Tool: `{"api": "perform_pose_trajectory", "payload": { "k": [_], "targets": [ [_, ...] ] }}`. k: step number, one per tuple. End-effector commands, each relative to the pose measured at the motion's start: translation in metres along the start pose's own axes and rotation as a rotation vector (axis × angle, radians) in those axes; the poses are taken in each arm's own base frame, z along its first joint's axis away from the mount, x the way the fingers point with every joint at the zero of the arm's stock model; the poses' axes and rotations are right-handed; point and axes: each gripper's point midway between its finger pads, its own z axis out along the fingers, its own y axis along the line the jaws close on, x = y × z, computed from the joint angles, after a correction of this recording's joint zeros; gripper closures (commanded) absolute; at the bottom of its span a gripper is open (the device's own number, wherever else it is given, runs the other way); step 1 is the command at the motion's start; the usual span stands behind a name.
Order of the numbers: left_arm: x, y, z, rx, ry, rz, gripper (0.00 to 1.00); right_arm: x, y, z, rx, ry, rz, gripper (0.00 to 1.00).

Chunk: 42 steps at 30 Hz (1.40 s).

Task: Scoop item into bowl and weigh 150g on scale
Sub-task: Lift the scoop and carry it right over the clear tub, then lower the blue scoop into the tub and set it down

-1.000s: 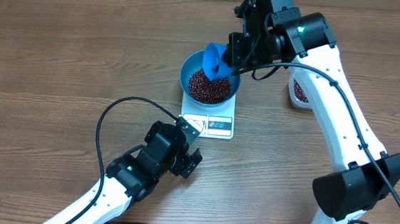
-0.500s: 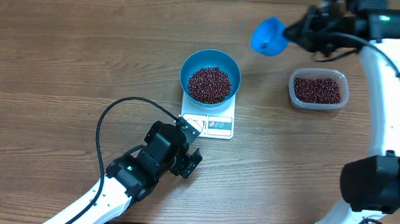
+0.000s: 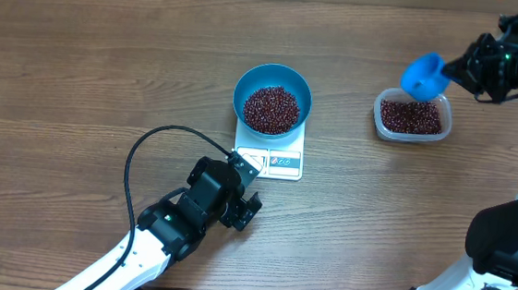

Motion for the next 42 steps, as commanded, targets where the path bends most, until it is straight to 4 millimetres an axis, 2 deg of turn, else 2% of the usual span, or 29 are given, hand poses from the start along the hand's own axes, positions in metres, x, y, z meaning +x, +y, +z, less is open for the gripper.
{"api": "perform_pose_trajectory", "payload": {
  "k": [1, 7, 11, 17, 20, 25, 28, 30, 33, 39, 42],
  "targets": [
    [-0.011, 0.004, -0.002, -0.015, -0.024, -0.012, 0.0, -0.006, -0.014, -0.024, 0.152, -0.083, -0.092, 0.96],
    [-0.011, 0.004, -0.002, -0.015, -0.024, -0.012, 0.01, 0.0, -0.04, -0.028, 0.389, -0.075, -0.166, 0.96],
    [-0.011, 0.004, -0.002, -0.015, -0.024, -0.012, 0.0, 0.003, -0.042, -0.028, 0.506, -0.078, -0.21, 0.96],
    [-0.011, 0.004, -0.002, -0.015, -0.024, -0.012, 0.01, 0.012, -0.02, -0.02, 0.598, -0.083, -0.322, 0.96],
    [-0.011, 0.004, -0.002, -0.015, -0.024, -0.012, 0.0, 0.02, -0.003, -0.015, 0.664, -0.098, -0.398, 0.96],
    [-0.011, 0.004, -0.002, -0.015, -0.024, -0.012, 0.0, 0.026, 0.013, -0.02, 0.807, -0.173, -0.445, 0.96],
    [-0.011, 0.004, -0.002, -0.015, -0.024, -0.012, 0.0, 0.03, 0.019, -0.019, 0.82, -0.185, -0.465, 0.96],
    [-0.011, 0.004, -0.002, -0.015, -0.025, -0.012, 0.0, 0.029, 0.02, -0.019, 0.813, -0.206, -0.421, 0.96],
    [-0.011, 0.004, -0.002, -0.015, -0.024, -0.012, 0.0, 0.028, 0.017, -0.019, 0.777, -0.264, -0.253, 0.96],
    [-0.011, 0.004, -0.002, -0.015, -0.024, -0.012, 0.0, 0.029, 0.038, 0.004, 0.517, -0.289, 0.099, 0.96],
    [-0.011, 0.004, -0.002, -0.015, -0.025, -0.012, 0.0, 0.025, 0.039, 0.007, 0.484, -0.327, 0.196, 0.96]
  ]
}}
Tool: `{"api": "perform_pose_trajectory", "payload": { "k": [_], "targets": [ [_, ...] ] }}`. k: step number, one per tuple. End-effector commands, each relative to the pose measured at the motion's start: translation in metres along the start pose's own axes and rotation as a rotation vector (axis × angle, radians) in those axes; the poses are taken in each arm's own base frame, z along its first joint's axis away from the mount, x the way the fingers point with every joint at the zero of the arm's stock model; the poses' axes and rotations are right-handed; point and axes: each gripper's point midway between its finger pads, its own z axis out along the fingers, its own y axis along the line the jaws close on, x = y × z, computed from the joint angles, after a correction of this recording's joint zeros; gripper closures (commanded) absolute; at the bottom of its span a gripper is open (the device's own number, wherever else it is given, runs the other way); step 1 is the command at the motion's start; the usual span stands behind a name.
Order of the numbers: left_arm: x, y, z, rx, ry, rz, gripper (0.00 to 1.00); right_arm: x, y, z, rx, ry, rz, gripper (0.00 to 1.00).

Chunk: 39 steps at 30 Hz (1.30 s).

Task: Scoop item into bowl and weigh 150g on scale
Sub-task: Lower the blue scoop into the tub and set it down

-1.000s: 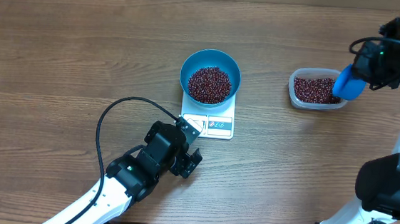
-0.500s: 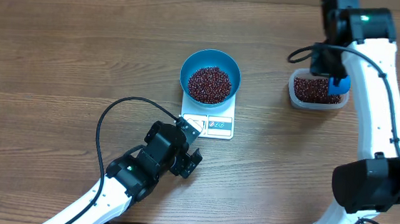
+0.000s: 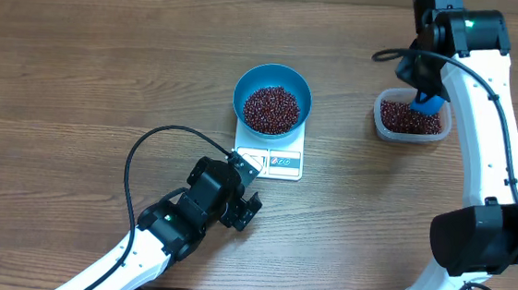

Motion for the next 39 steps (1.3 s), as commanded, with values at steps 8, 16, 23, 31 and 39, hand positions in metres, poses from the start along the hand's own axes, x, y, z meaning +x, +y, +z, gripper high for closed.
{"api": "perform_pose_trajectory", "payload": {
  "k": [8, 16, 23, 31, 39],
  "targets": [
    [-0.011, 0.004, -0.002, -0.015, -0.024, -0.012, 0.0, 0.001, 0.012, 0.014, -0.076, -0.003, 0.25, 0.96],
    [-0.011, 0.004, -0.002, -0.015, -0.024, -0.012, 0.0, 0.014, -0.006, 0.057, -0.019, 0.044, 0.326, 0.96],
    [-0.011, 0.004, -0.002, -0.015, -0.024, -0.012, 0.0, 0.02, -0.007, 0.073, -0.035, 0.079, 0.343, 0.62],
    [-0.011, 0.004, -0.002, -0.015, -0.024, -0.012, 0.0, 0.047, -0.025, 0.07, 0.048, 0.177, 0.303, 0.17],
    [-0.011, 0.004, -0.002, -0.015, -0.024, -0.012, 0.0, 0.084, -0.056, 0.058, 0.17, 0.329, 0.117, 0.01]
  ]
}}
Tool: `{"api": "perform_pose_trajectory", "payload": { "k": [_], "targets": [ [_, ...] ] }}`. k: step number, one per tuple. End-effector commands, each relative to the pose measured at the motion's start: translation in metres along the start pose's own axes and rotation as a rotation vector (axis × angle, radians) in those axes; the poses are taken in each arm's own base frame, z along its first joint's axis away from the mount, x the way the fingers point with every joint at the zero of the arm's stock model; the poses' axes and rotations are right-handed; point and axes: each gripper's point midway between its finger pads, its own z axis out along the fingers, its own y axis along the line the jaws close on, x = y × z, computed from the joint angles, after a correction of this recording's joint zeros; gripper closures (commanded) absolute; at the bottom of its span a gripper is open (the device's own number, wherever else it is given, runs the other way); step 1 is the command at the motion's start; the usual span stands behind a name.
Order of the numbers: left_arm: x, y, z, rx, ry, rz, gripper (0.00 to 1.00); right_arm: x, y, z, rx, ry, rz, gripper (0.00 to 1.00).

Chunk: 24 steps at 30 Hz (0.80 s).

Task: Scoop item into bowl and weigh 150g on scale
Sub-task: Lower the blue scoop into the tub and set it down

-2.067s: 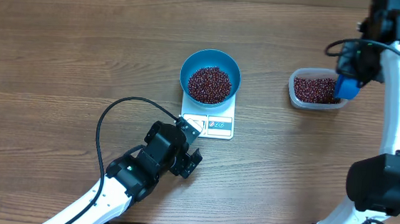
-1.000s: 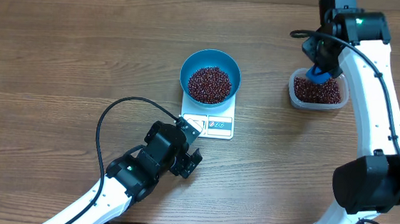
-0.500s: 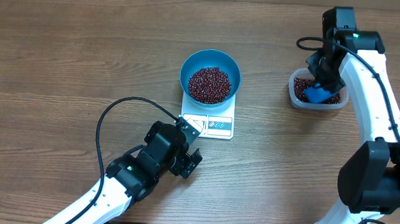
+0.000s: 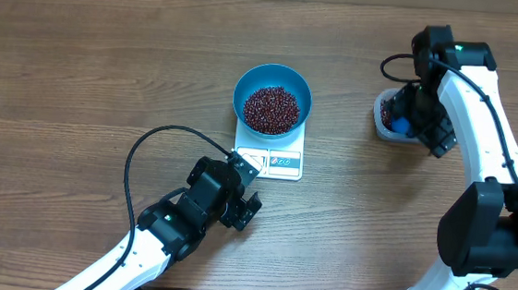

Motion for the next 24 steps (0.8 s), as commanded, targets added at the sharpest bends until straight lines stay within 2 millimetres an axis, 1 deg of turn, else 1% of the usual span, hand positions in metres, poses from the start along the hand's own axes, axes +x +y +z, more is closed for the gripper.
{"api": "perform_pose_trajectory", "payload": {
  "k": [1, 4, 6, 7, 8, 9, 10, 12, 13, 15, 16, 17, 18, 20, 22, 24],
  "targets": [
    [-0.011, 0.003, -0.002, -0.012, -0.024, -0.012, 0.0, 0.007, -0.014, -0.009, 0.024, 0.018, -0.054, 0.01],
    [-0.011, 0.003, -0.002, -0.012, -0.024, -0.012, 0.0, 0.014, -0.022, -0.01, 0.055, 0.046, -0.062, 0.0],
    [-0.011, 0.003, -0.002, -0.012, -0.024, -0.012, 0.0, 0.014, -0.021, -0.01, 0.054, 0.043, -0.065, 0.0],
    [-0.011, 0.003, -0.002, -0.012, -0.024, -0.012, 0.0, 0.011, -0.017, -0.01, 0.038, 0.031, -0.061, 0.0],
    [-0.011, 0.003, -0.002, -0.012, -0.024, -0.012, 0.0, 0.009, -0.012, -0.009, 0.015, 0.025, -0.056, 0.0],
    [-0.011, 0.003, -0.002, -0.012, -0.024, -0.012, 0.0, 0.008, -0.002, -0.009, -0.033, 0.025, -0.05, 0.0],
    [-0.011, 0.003, -0.002, -0.012, -0.024, -0.012, 0.0, 0.006, 0.019, -0.011, -0.132, 0.03, -0.041, 0.0],
    [-0.011, 0.003, -0.002, -0.012, -0.024, -0.012, 0.0, 0.002, 0.039, -0.014, -0.224, 0.026, -0.035, 0.0],
    [-0.011, 0.003, -0.002, -0.012, -0.024, -0.012, 0.0, -0.004, 0.048, -0.017, -0.266, 0.005, -0.03, 0.0],
    [-0.011, 0.003, -0.002, -0.012, -0.024, -0.012, 0.0, -0.016, 0.056, -0.019, -0.296, -0.043, -0.011, 0.0],
    [-0.011, 0.003, -0.002, -0.012, -0.024, -0.012, 0.0, -0.027, 0.058, -0.02, -0.303, -0.087, 0.002, 0.0],
    [-0.011, 0.003, -0.002, -0.012, -0.024, -0.012, 0.0, -0.036, 0.056, -0.021, -0.298, -0.123, 0.016, 0.0],
    [-0.011, 0.003, -0.002, -0.012, -0.024, -0.012, 0.0, -0.041, 0.055, -0.021, -0.293, -0.141, 0.024, 0.0],
    [-0.011, 0.003, -0.002, -0.012, -0.024, -0.012, 0.0, -0.053, 0.044, -0.02, -0.259, -0.178, 0.072, 0.0],
    [-0.011, 0.003, -0.002, -0.012, -0.025, -0.012, 0.0, -0.062, 0.031, -0.017, -0.221, -0.198, 0.1, 0.0],
    [-0.011, 0.003, -0.002, -0.012, -0.024, -0.012, 0.0, -0.063, 0.019, -0.013, -0.188, -0.183, 0.116, 0.0]
  ]
}}
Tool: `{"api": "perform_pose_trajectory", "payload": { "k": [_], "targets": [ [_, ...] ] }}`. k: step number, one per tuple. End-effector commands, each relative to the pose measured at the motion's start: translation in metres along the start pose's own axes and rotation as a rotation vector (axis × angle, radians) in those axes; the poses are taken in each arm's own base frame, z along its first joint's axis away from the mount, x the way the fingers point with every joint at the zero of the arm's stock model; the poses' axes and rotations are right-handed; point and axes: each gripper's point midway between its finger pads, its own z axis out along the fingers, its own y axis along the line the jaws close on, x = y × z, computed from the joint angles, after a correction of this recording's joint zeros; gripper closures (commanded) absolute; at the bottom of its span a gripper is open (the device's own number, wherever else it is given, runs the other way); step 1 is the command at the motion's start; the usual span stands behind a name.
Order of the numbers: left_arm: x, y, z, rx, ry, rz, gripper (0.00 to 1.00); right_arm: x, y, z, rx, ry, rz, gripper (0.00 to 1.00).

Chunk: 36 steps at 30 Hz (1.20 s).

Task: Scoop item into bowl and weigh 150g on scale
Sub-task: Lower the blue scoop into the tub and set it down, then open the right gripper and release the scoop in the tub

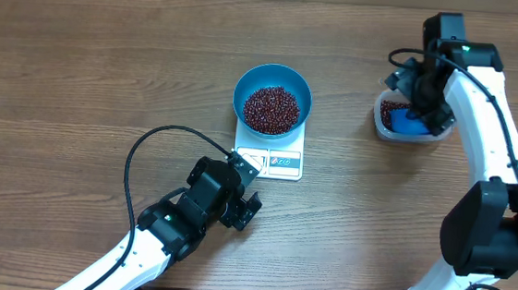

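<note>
A blue bowl (pixel 239 86) holding red beans (pixel 271 109) stands on a small white scale (pixel 269 162) at mid-table. At the right, a clear container (pixel 379 117) holds more red beans. A blue scoop (pixel 409 125) lies low inside it, and my right gripper (pixel 421 104) is shut on the scoop's handle above the container's right side. My left gripper (pixel 246 209) rests near the table, just below the scale's front left corner. Its fingers are too dark to tell apart.
The left arm's black cable (pixel 152 146) loops over the table to the left of the scale. The right arm (pixel 493 117) reaches down the right edge of the table. Bare wooden tabletop (pixel 80 66) fills the left and far side.
The right gripper has shifted up and to the right over the container. The blue scoop now lies further right and shows more among the beans. The left arm has not moved.
The right gripper first held the blue scoop up in the air, above and right of the container. It then stood over the container's far edge, later with the scoop dipped into the left side, and now with the scoop in the container's middle. Bowl, scale and left arm stayed put.
</note>
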Motion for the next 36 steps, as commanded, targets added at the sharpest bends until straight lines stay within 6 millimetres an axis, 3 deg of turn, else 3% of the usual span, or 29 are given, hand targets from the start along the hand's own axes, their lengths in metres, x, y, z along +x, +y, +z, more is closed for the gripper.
{"api": "perform_pose_trajectory", "payload": {
  "k": [1, 5, 12, 15, 23, 26, 32, 36],
  "targets": [
    [-0.011, 0.003, -0.002, -0.012, -0.025, -0.012, 0.0, -0.018, -0.028, -0.011, 0.063, -0.05, 0.056, 0.0],
    [-0.011, 0.003, -0.002, -0.012, -0.025, -0.012, 0.0, -0.007, -0.054, -0.011, 0.146, 0.019, 0.064, 0.0],
    [-0.011, 0.003, -0.002, -0.012, -0.025, -0.012, 0.0, 0.024, -0.084, -0.02, 0.27, 0.155, -0.034, 0.0],
    [-0.011, 0.003, -0.002, -0.012, -0.025, -0.012, 0.01, 0.028, -0.092, -0.023, 0.302, 0.174, -0.059, 0.0],
    [-0.011, 0.003, -0.002, -0.012, -0.025, -0.012, 0.0, 0.017, -0.072, -0.016, 0.212, 0.135, -0.04, 0.0],
    [-0.011, 0.003, -0.002, -0.012, -0.024, -0.012, 0.0, 0.02, -0.049, -0.016, 0.078, 0.177, -0.201, 0.0],
    [-0.011, 0.003, -0.002, -0.012, -0.025, -0.012, 0.0, 0.036, -0.011, -0.045, -0.201, 0.256, -0.546, 0.0],
    [-0.011, 0.003, -0.002, -0.012, -0.025, -0.012, 0.0, 0.041, -0.02, -0.065, -0.188, 0.277, -0.606, 0.0]
  ]
}}
